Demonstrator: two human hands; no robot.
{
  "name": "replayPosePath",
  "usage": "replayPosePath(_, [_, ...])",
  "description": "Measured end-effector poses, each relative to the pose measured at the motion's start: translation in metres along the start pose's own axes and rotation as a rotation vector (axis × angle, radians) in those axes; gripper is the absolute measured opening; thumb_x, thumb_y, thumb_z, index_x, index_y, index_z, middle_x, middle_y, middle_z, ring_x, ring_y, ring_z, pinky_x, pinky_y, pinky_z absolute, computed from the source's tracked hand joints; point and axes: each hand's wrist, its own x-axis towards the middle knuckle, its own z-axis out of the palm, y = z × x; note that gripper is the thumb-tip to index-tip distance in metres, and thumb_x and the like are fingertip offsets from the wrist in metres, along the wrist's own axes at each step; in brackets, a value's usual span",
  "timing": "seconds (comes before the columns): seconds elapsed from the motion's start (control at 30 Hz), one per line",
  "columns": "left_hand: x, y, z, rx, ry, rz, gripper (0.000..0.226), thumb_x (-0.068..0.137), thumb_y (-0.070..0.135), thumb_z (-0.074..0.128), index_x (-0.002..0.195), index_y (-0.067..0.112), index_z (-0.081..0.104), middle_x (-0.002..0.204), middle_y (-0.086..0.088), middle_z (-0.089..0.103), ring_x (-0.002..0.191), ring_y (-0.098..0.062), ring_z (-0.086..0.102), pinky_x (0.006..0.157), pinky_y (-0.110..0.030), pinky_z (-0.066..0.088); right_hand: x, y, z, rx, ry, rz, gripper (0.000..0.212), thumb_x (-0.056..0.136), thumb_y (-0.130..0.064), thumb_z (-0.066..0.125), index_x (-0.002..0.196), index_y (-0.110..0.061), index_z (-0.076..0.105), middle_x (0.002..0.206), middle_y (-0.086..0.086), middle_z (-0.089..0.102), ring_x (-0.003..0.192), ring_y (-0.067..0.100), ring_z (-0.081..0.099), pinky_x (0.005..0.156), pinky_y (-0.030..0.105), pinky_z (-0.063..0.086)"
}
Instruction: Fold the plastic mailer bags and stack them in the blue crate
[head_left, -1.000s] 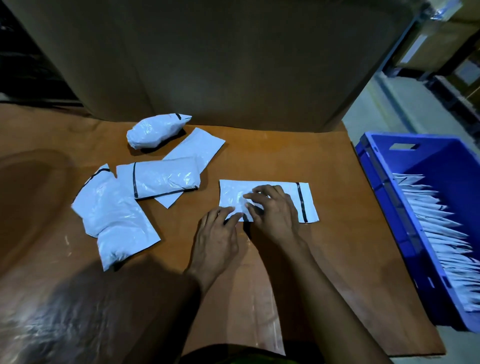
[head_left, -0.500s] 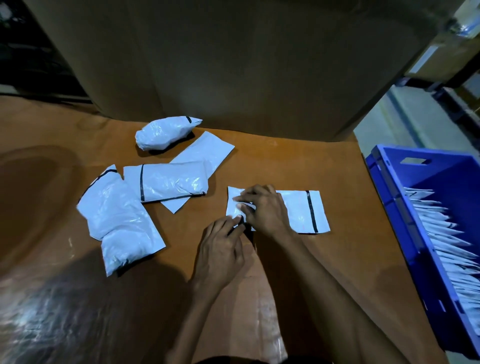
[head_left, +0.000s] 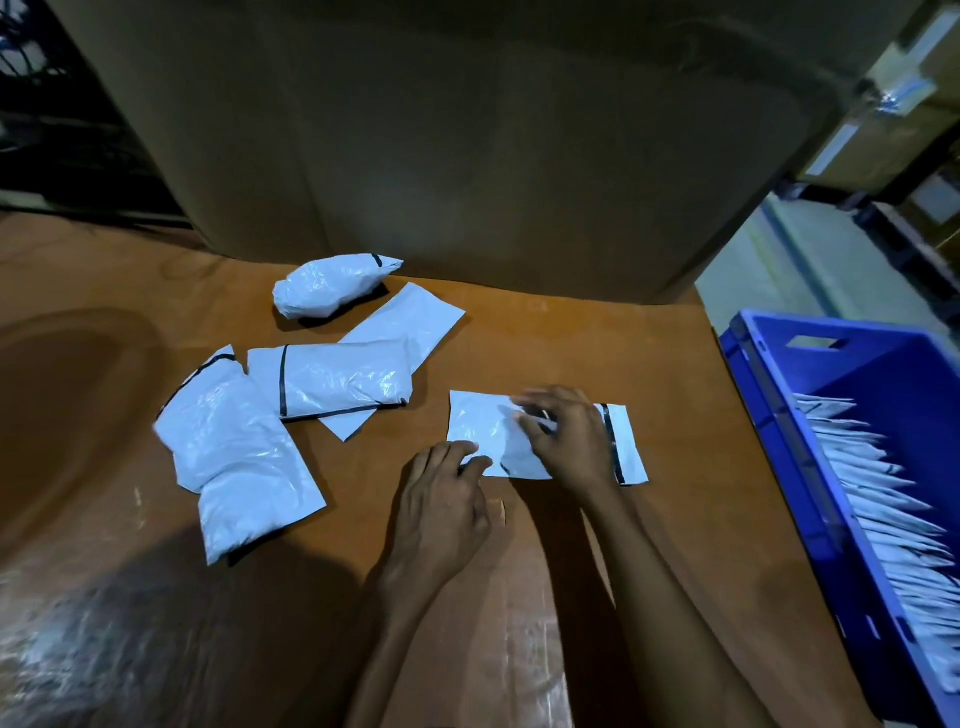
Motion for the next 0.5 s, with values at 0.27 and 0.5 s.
replayPosePath(0.27, [0.049, 0.031, 0.026, 0.008, 0.044, 0.142, 0.026, 0.088, 0.012, 0.06, 0.109, 0.018, 0.074, 0.104, 0.002, 0.065, 0.1, -0.021, 0.059, 0.087, -0.032, 0.042, -0.073, 0.017, 0.007, -0.075, 0.232, 0.069, 0.025, 0.094, -0.017, 0.072, 0.115, -0.029, 0.079, 0.12, -0.015, 0.072, 0.117, 0.008, 0.056, 0.096, 0.024, 0.046])
replayPosePath(0.5, [0.053, 0.025, 0.047, 0.071, -0.017, 0.08, 0.032, 0.086, 0.017, 0.076, 0.117, 0.025, 0.072, 0.119, 0.008, 0.061, 0.115, -0.018, 0.058, 0.098, -0.035, 0.037, -0.075, 0.019, -0.017, 0.087, 0.335, 0.184, 0.027, 0.089, -0.003, 0.075, 0.101, -0.026, 0.083, 0.107, -0.018, 0.074, 0.109, 0.001, 0.062, 0.087, 0.021, 0.052])
